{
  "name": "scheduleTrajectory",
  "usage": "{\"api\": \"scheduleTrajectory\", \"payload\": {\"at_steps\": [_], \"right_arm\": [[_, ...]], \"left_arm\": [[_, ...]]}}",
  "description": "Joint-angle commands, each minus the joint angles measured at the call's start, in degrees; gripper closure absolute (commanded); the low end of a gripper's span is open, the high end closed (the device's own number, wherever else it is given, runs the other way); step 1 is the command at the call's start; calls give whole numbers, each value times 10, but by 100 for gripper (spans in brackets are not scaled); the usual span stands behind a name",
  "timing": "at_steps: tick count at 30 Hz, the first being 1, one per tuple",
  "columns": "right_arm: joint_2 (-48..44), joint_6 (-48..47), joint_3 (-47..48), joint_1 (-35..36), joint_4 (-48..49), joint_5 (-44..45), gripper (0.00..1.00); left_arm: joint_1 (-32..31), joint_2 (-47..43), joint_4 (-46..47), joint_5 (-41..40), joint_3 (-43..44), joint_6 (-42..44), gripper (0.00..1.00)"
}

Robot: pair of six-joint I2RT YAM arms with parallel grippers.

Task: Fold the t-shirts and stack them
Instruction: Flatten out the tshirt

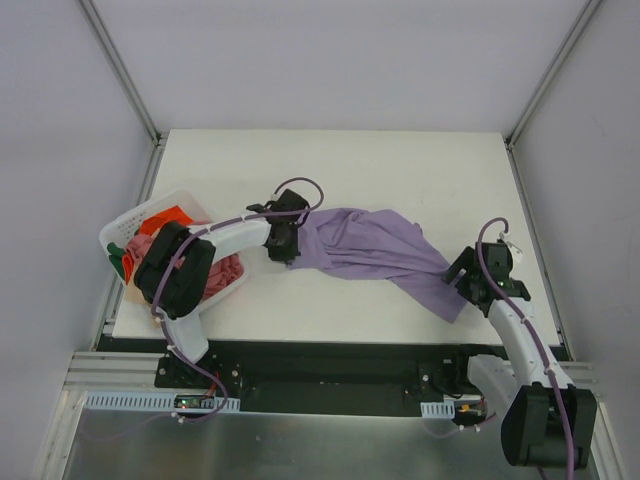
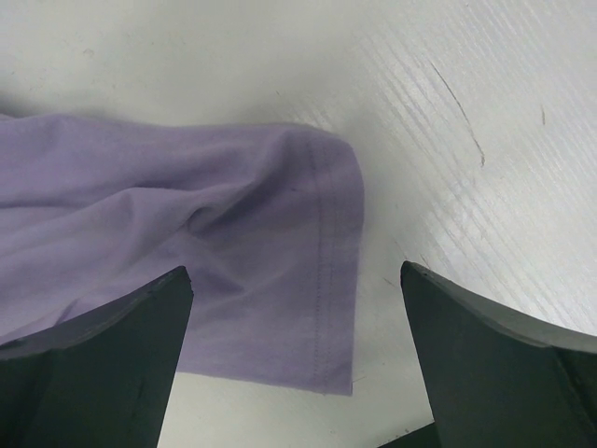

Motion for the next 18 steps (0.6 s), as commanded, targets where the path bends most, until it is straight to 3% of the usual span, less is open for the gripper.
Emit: {"api": "scheduleTrajectory", "payload": {"at_steps": [1, 11, 18], "right_arm": [[-37, 6, 9, -5, -33, -4, 4], [-153, 36, 22, -5, -172, -14, 4], [-176, 26, 34, -5, -187, -63, 4]], "left_arm": [[-3, -83, -34, 16, -23, -5, 100], [-3, -250, -26, -51, -66, -31, 100], [-3, -395, -26, -173, -68, -49, 100]]}}
